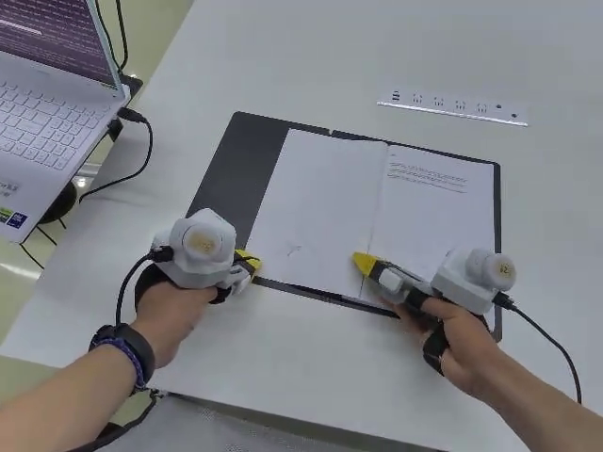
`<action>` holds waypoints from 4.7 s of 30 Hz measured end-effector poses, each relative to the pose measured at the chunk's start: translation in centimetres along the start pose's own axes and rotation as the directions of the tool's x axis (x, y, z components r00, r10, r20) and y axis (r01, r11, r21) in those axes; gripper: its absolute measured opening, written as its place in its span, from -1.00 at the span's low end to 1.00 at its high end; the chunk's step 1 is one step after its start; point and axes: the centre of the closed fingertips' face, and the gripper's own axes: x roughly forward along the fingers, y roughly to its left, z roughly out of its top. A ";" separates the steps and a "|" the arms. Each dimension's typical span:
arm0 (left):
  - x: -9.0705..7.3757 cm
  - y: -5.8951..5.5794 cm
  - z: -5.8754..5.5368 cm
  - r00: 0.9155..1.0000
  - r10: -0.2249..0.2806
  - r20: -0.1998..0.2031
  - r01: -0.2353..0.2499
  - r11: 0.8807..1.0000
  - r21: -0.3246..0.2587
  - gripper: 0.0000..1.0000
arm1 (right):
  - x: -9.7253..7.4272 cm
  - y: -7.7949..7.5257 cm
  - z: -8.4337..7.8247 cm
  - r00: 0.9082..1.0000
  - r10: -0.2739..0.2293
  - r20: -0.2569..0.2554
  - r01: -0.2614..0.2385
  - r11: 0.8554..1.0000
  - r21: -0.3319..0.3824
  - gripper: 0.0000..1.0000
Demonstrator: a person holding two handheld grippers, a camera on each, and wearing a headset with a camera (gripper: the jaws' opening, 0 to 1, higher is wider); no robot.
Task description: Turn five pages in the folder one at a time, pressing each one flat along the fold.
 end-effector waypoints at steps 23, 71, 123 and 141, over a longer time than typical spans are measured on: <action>0.0 -0.1 0.0 1.000 0.014 -0.006 -0.013 1.000 0.027 -1.00 | -1.2 0.4 -2.4 0.999 0.015 -0.033 -0.015 1.000 -0.002 -1.00; -4.2 -4.1 2.3 1.000 0.015 0.008 -0.015 1.000 0.007 -0.14 | -9.2 -1.2 0.8 0.977 -0.181 0.111 0.177 0.983 0.046 -0.37; -12.4 -5.3 2.5 0.986 0.073 0.153 -0.074 0.997 0.005 0.32 | -18.5 3.2 -0.7 0.962 -0.266 0.062 0.269 0.889 -0.371 0.16; -11.4 -6.6 3.2 0.990 0.024 0.137 -0.032 0.998 0.062 0.32 | -21.7 2.0 -0.8 0.941 -0.314 0.128 0.338 0.900 -0.276 0.17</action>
